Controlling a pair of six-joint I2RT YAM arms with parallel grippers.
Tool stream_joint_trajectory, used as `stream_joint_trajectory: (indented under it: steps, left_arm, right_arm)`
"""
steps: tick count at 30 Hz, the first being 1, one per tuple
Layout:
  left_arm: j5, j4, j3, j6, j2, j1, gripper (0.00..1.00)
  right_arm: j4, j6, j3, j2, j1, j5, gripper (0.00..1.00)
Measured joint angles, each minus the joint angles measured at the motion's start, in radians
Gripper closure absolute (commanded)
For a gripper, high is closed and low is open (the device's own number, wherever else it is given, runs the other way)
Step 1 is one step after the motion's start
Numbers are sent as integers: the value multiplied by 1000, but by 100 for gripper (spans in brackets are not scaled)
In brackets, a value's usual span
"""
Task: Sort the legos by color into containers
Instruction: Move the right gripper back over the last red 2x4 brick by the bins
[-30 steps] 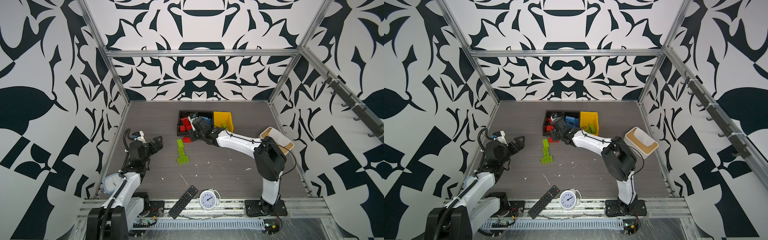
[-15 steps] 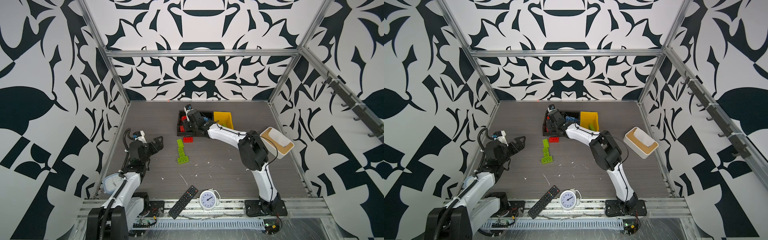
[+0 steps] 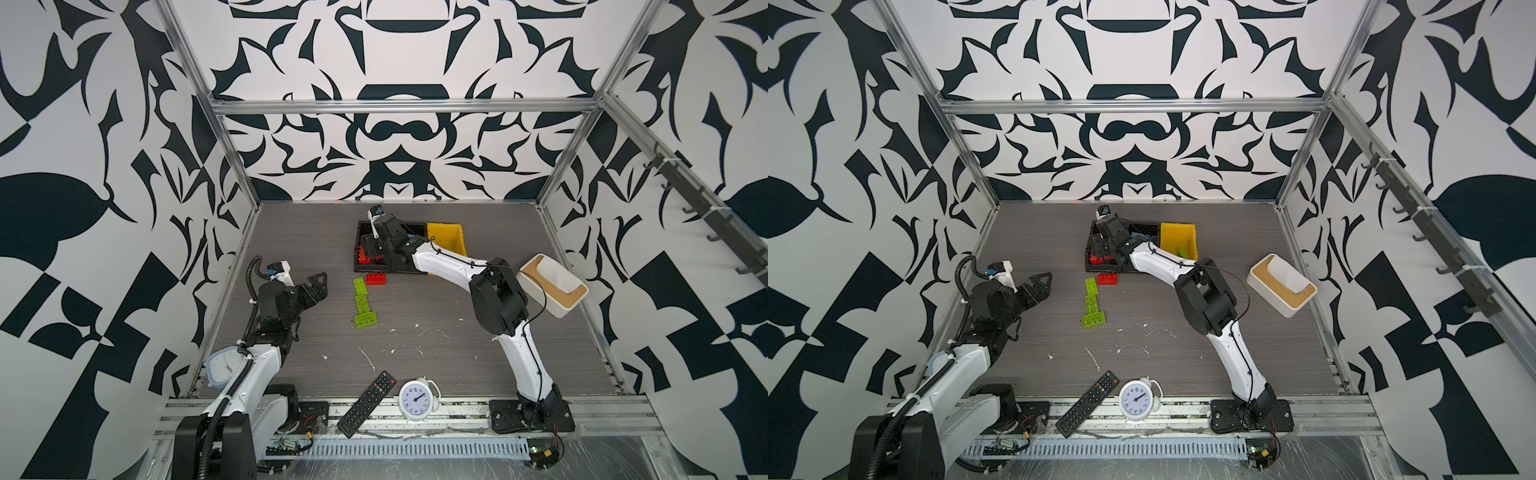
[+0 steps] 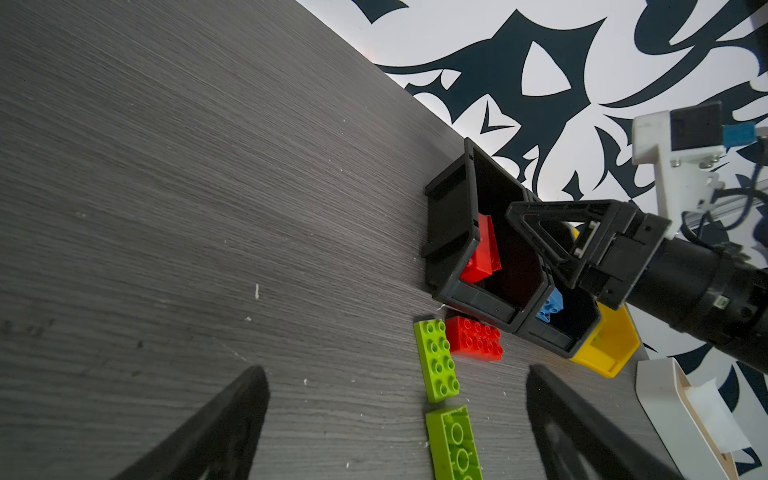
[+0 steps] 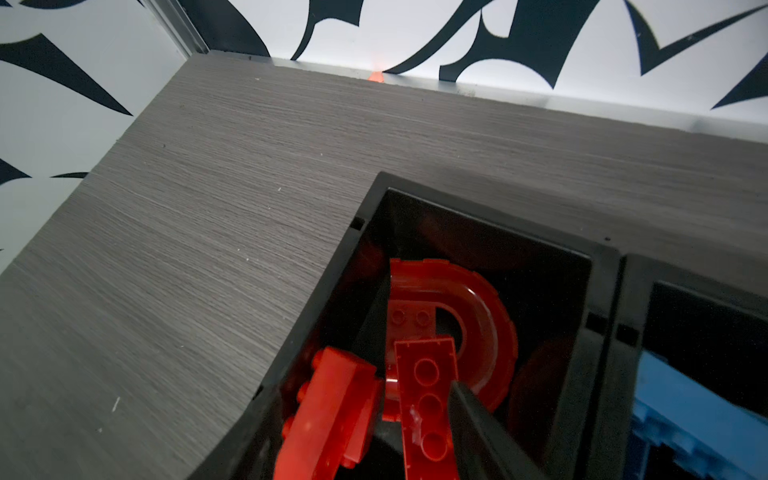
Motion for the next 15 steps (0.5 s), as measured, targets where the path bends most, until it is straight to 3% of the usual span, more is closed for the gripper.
stream_joint_trajectory:
  steps: [6,11,15]
  left_arm:
    - [8,1,4,4,1,-8,0]
    - [19,3,10,15,1,-21,0]
    - [24,8,13,21,1,-24,1]
  right_arm:
    - [-28,-29,-217,-198,58,2,22]
    - [-61,-19,-407,-388,169,32,18]
    - [-91,24,-516,-454,246,44,16]
